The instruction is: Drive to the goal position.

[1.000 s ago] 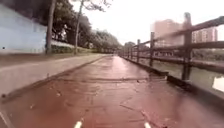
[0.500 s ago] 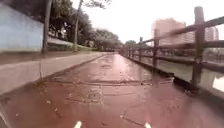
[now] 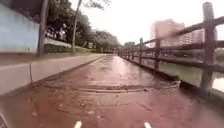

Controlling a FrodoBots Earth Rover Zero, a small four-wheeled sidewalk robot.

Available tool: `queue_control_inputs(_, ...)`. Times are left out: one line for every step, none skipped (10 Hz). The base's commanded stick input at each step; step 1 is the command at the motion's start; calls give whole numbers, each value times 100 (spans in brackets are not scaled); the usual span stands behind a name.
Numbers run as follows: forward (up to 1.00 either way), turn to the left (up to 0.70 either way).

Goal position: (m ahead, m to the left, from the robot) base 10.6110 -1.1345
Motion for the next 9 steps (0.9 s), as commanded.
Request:
queue_control_inputs(50, 50)
queue_control_inputs(50, 50)
queue_control_inputs(50, 50)
queue_control_inputs(50, 18)
queue_control_inputs(50, 0)
queue_control_inputs(50, 0)
queue_control_inputs(50, 0)
queue_control_inputs(50, 0)
queue_control_inputs(50, 0)
